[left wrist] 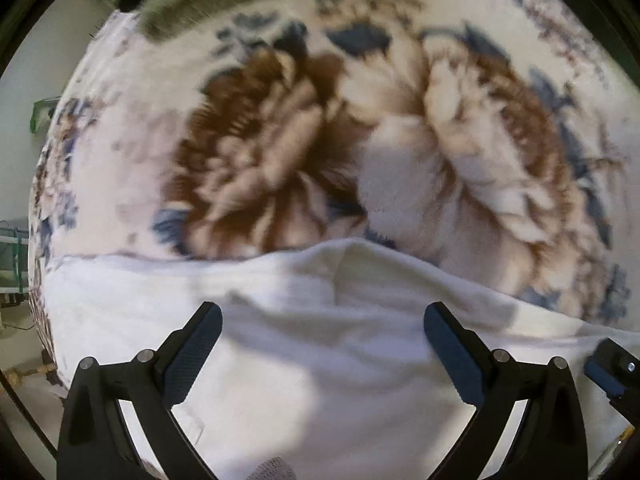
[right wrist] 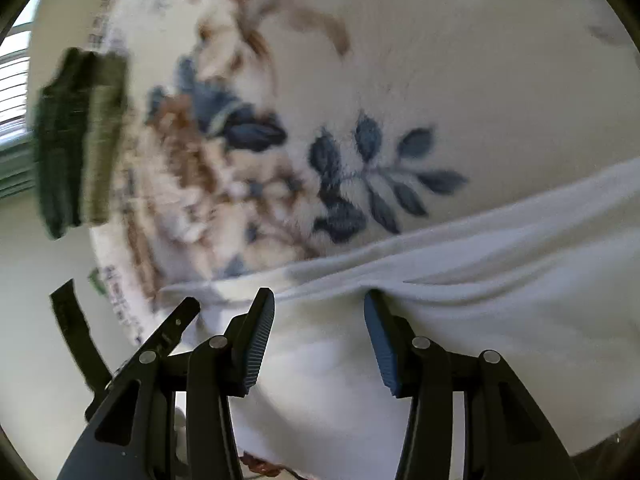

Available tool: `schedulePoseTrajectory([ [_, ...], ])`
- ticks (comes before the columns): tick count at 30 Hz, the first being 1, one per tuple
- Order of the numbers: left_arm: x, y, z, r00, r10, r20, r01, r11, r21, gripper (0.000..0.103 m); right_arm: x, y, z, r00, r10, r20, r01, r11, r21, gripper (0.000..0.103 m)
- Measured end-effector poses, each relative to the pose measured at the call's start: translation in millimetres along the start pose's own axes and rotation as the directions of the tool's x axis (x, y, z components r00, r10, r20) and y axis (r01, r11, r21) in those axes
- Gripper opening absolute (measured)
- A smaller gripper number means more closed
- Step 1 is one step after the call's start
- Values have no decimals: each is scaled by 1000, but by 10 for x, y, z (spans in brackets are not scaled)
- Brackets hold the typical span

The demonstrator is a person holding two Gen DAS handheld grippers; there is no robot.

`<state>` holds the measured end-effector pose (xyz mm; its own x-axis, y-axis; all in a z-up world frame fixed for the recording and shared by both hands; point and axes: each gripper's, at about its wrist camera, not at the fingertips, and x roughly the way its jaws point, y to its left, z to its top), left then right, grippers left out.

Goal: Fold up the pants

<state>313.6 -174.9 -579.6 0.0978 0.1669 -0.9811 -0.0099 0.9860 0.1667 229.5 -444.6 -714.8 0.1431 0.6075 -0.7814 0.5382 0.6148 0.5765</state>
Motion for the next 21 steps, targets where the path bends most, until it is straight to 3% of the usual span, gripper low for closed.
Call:
schedulePoseTrajectory([
  [3, -286, 113, -273, 999, -27, 37, 27, 1000, -1, 103, -663, -430, -343, 993, 25, 120, -26, 1000, 4, 59],
  [6, -371, 155, -568, 997, -69, 30, 69, 998, 10, 103, -1199, -997, -740, 970, -54, 238, 37, 996, 75, 64],
  [8, -387, -95, -612, 996, -84, 7, 84, 996, 26, 103, -1473, -1458, -1024, 946, -120, 301, 77, 985, 152, 64],
  [11, -234, -396, -780, 992, -102, -69, 106, 992, 61, 103, -1693, -2283, -1269, 921, -164, 354, 44, 945, 323, 64],
  [13, -87, -556, -915, 990, -106, -96, 114, 990, 79, 103, -1778, -2764, -1360, 903, -137, 407, -48, 910, 412, 64],
  [16, 69, -704, -1010, 988, -93, -120, 106, 989, 106, 103, -1755, -3287, -1359, 859, -1, 512, -270, 848, 456, 64],
  [17, 99, -721, -1018, 988, -91, -122, 104, 989, 108, 103, -1747, -3376, -1338, 839, 32, 543, -322, 834, 448, 64],
  [20, 173, -698, -993, 989, -92, -117, 105, 988, 110, 103, -1767, -3556, -1220, 747, 115, 655, -458, 803, 381, 63],
  [21, 204, -689, -982, 988, -93, -122, 107, 988, 115, 103, -1764, -3555, -1187, 732, 129, 669, -476, 799, 367, 62],
])
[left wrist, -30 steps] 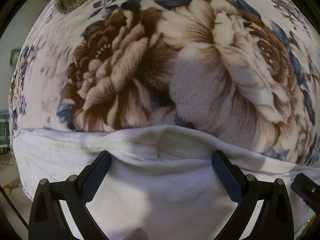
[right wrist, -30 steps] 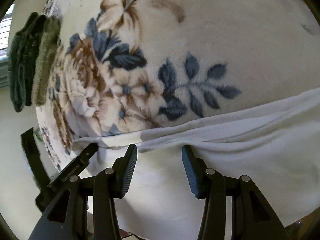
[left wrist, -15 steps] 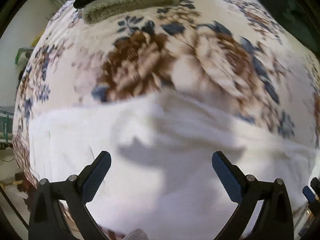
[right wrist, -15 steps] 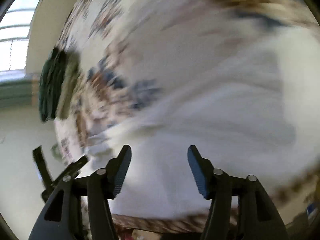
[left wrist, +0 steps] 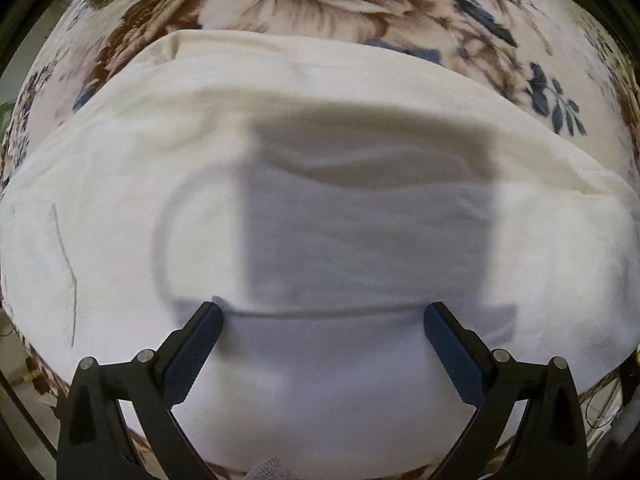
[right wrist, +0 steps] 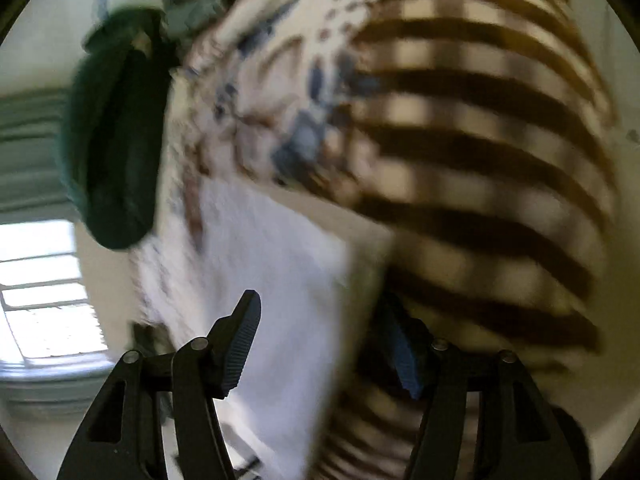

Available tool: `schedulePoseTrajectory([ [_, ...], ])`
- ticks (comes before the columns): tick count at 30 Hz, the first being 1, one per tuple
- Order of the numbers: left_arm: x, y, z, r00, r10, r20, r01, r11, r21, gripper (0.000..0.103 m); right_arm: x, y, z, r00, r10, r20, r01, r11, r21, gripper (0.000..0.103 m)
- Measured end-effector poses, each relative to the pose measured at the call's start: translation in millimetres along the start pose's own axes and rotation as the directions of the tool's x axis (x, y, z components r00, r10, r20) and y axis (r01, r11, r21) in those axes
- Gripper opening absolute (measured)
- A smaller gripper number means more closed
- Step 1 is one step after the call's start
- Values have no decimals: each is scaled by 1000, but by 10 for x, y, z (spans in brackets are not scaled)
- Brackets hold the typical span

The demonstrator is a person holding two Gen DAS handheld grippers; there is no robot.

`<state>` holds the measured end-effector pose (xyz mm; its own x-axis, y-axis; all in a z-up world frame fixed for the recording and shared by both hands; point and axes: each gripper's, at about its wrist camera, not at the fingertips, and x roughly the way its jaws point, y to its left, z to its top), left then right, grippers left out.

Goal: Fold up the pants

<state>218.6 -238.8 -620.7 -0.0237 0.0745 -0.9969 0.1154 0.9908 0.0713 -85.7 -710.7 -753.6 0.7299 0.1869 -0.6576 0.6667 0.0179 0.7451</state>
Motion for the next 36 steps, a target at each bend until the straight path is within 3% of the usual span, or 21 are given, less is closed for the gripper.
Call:
schedulePoseTrajectory([
  [4, 138, 165, 44, 1000, -7, -10, 7, 1000, 7, 103, 208, 53, 49, 999, 50, -3, -50, 999, -8, 58],
  [7, 186, 209, 49, 1000, -12, -10, 12, 1000, -2, 103, 396, 50, -3, 997, 76, -14, -76, 997, 29, 39],
  [9, 244, 294, 39, 1000, -23, 6, 23, 1000, -12, 103, 474, 99, -30, 997, 69, -16, -69, 997, 18, 13],
  [15, 268, 421, 48, 1000, -25, 1, 25, 999, -35, 103, 445, 575, -261, 999, 47, 20, -45, 996, -79, 9],
  [21, -83, 739, 56, 993, -101, 60, 107, 988, -107, 103, 207, 1494, -705, 999, 48, 13, -42, 951, -306, 9],
  [24, -353, 1024, -39, 988, -99, 120, 114, 986, -123, 103, 230, 1960, -1109, 999, 46, -15, -48, 914, -402, 9],
  [29, -674, 1571, -216, 978, -66, 196, 95, 985, -146, 103, 547, 2474, -2130, 992, 22, -127, -87, 844, -530, 8],
  [31, -809, 1480, -429, 975, -45, 218, 85, 981, -177, 103, 725, 2515, -2589, 985, -3, -173, -98, 812, -576, 8],
  [36, -662, 2023, -588, 977, -36, 211, 100, 950, -297, 103, 1444, 2342, -3695, 956, -122, -265, -87, 748, -658, 8],
])
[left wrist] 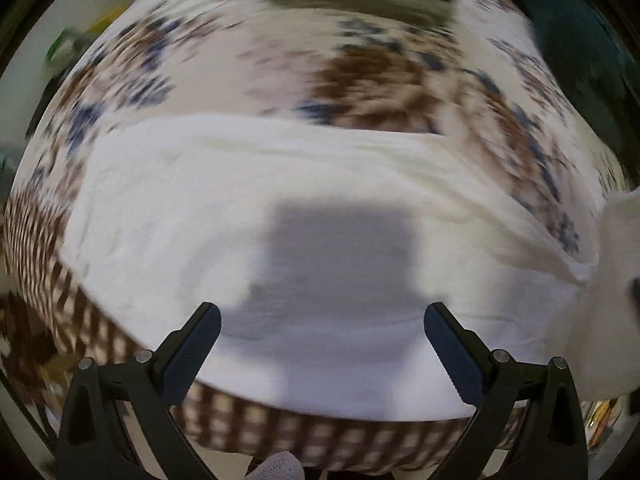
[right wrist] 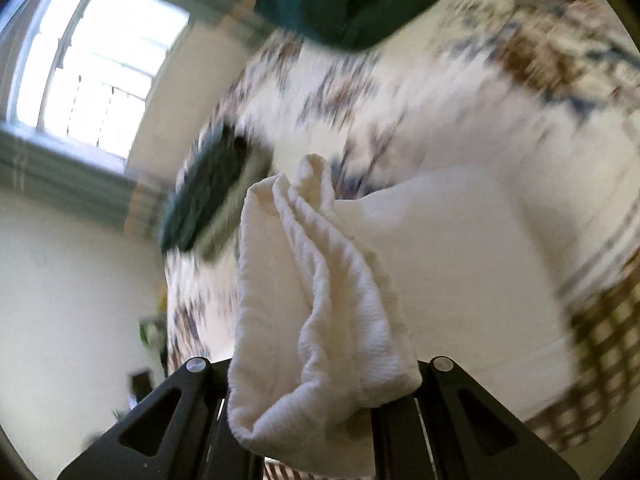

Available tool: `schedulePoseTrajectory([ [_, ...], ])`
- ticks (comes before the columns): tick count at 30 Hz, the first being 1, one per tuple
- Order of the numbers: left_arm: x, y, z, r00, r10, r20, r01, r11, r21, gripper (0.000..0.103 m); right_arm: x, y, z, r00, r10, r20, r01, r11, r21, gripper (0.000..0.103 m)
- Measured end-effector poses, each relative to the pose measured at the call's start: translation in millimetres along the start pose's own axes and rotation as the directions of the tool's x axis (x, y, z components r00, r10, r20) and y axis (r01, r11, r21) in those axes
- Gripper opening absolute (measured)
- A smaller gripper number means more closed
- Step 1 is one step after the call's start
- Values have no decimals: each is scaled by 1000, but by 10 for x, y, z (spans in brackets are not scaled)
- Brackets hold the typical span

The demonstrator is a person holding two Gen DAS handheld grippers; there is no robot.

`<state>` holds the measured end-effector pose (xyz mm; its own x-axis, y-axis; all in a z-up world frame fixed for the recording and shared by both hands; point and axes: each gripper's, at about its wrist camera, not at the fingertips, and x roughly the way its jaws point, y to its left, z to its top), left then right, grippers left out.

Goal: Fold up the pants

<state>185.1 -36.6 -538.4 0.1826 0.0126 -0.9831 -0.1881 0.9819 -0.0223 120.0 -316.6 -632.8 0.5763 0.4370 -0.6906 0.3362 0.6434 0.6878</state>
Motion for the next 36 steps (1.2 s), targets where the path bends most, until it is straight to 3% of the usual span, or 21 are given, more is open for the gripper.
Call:
schedulePoseTrajectory([
  [5, 35, 652, -130, 1000, 23, -1, -23, 996, -81, 103, 1055, 322, -809, 982, -107, -157, 79, 982, -174, 8],
  [9, 79, 1066, -234, 999, 47, -19, -49, 990, -135, 103, 1458, 520, -1247, 959, -209, -189, 140, 935, -327, 8],
  [11, 90, 1219, -267, 998, 50, -27, -54, 985, -162, 103, 1568, 629, -1384, 943, -287, -171, 198, 893, -405, 9],
  [12, 92, 1281, -277, 998, 55, -29, -59, 983, -173, 103, 1568, 697, -1443, 934, -307, -181, 207, 882, -424, 14],
  [13, 92, 1358, -288, 998, 61, -32, -66, 980, -188, 103, 1582, 749, -1443, 923, -310, -226, 195, 887, -419, 18],
  [15, 65, 1517, -309, 998, 61, -31, -66, 973, -223, 103, 1495, 805, -1389, 923, -206, -326, 87, 935, -343, 42],
  [17, 30, 1647, -327, 997, 66, -28, -71, 965, -252, 103, 1341, 789, -1225, 922, -59, -383, -30, 974, -223, 46],
  [18, 7, 1716, -339, 997, 69, -27, -74, 960, -269, 103, 1274, 782, -1151, 925, -42, -377, -34, 981, -192, 46],
  [21, -75, 1903, -381, 997, 75, -11, -75, 943, -326, 103, 1230, 711, -934, 926, -89, -366, 35, 988, -151, 49],
  [24, -131, 2045, -425, 997, 80, -2, -75, 921, -382, 103, 1368, 796, -874, 911, -164, -379, 88, 974, -210, 49],
  [29, -116, 2149, -459, 997, 78, -2, -72, 903, -424, 103, 1793, 1078, -1024, 836, -284, -469, 133, 935, -328, 49],
  [30, -108, 2152, -468, 997, 82, -4, -76, 902, -424, 103, 1819, 1097, -1132, 826, -302, -476, 142, 929, -342, 46],
  [31, -101, 2150, -468, 996, 84, -6, -78, 903, -423, 103, 1853, 1116, -1186, 823, -336, -458, 175, 917, -358, 36],
  [32, -98, 2149, -477, 997, 82, -7, -77, 903, -423, 103, 1887, 1102, -1227, 818, -372, -440, 211, 904, -371, 8],
  [36, -120, 2140, -517, 997, 77, -4, -71, 902, -425, 103, 1736, 1240, -1317, 833, -405, -376, 237, 876, -420, 4],
])
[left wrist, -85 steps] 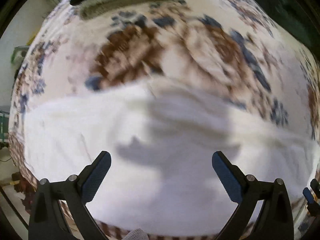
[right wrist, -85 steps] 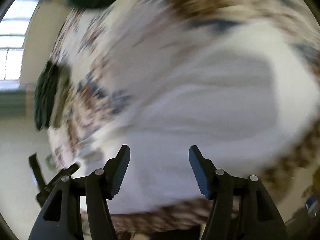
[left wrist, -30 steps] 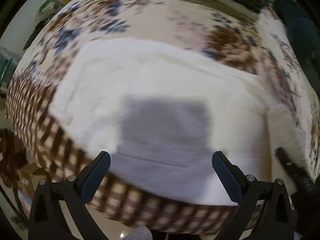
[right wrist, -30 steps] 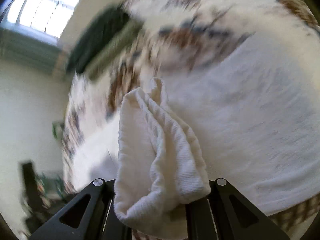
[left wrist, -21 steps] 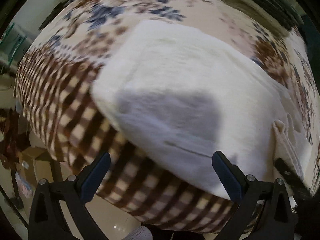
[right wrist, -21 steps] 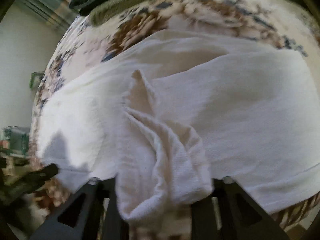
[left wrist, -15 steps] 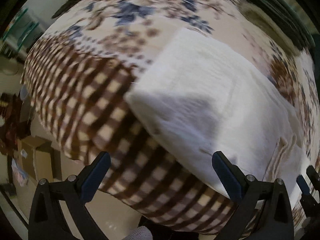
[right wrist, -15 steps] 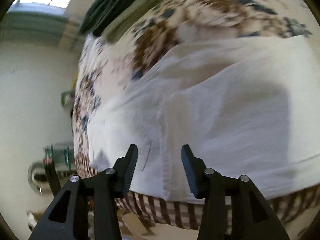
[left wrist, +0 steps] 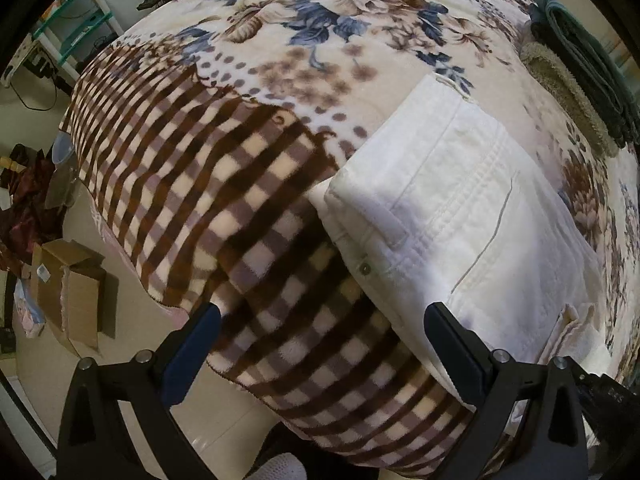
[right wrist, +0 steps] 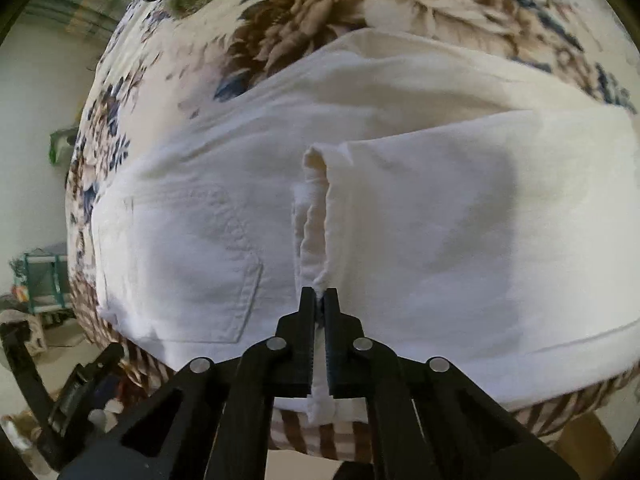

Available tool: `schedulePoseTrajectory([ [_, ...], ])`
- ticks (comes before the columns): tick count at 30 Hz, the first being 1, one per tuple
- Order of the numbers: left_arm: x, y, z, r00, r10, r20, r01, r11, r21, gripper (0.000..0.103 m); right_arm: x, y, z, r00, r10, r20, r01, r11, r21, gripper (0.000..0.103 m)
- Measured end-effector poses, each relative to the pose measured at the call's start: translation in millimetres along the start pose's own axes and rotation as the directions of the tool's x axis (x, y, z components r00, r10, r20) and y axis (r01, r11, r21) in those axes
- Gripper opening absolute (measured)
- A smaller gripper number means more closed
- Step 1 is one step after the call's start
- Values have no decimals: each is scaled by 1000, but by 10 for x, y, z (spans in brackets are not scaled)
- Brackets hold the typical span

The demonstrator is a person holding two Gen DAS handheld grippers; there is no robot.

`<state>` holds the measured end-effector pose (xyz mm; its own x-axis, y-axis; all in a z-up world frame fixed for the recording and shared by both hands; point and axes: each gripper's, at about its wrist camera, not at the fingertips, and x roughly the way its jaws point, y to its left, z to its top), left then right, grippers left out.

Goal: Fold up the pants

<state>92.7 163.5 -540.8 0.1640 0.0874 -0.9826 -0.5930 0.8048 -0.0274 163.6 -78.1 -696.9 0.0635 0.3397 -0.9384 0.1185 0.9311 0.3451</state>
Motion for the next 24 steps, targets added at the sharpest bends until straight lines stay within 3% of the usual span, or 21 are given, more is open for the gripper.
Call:
schedulePoseTrajectory([
  [3, -21, 17, -21, 1000, -2, 4, 2, 1000, 5, 103, -107, 132, -87, 1000, -16, 2, 16, 998, -61, 4],
  [8, 36, 39, -24, 1000, -5, -12, 5, 1000, -8, 103, 15, 255, -142, 996, -42, -73, 35, 995, -95, 5],
  [10, 46, 50, -17, 1000, -4, -20, 4, 1000, -13, 103, 91, 159, -61, 992, 21, -121, -24, 999, -27, 9],
  [12, 30, 68, -8, 1000, -9, -13, 9, 1000, -21, 103, 42, 61, 17, 986, 95, -134, -91, 995, 33, 32],
  [14, 1, 92, 0, 1000, -3, -2, 3, 1000, -23, 103, -80, 7, 71, 988, 131, -83, -125, 990, 67, 45],
  [18, -55, 191, 10, 1000, 15, 25, -13, 999, -42, 103, -94, 68, 137, 998, 27, -60, -25, 999, 33, 51],
  [22, -27, 278, 13, 999, 35, 30, -32, 997, -74, 103, 366, 242, 120, 977, -136, -162, 135, 991, -20, 51],
  [23, -17, 295, 18, 999, 31, 31, -28, 996, -87, 103, 400, 266, 111, 974, -170, -147, 169, 985, -24, 50],
  [24, -10, 316, 30, 999, 20, 36, -16, 995, -102, 103, 400, 283, 94, 971, -208, -116, 208, 978, -14, 39],
])
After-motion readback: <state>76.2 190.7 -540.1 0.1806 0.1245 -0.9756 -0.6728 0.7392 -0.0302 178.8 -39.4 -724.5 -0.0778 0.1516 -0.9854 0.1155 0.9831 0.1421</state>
